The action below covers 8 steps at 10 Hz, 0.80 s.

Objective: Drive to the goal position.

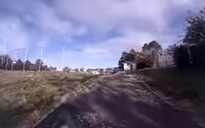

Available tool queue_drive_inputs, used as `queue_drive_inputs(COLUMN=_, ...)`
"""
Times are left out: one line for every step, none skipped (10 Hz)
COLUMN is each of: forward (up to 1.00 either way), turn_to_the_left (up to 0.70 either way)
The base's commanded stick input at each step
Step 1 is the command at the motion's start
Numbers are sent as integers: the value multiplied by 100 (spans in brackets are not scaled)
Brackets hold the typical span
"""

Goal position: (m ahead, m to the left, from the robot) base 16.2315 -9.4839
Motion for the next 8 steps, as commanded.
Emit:
queue_drive_inputs(forward=70, turn_to_the_left=-12)
queue_drive_inputs(forward=70, turn_to_the_left=-12)
queue_drive_inputs(forward=70, turn_to_the_left=-12)
queue_drive_inputs(forward=70, turn_to_the_left=-12)
queue_drive_inputs(forward=70, turn_to_the_left=-12)
queue_drive_inputs(forward=70, turn_to_the_left=-12)
queue_drive_inputs(forward=70, turn_to_the_left=-12)
queue_drive_inputs(forward=70, turn_to_the_left=-12)
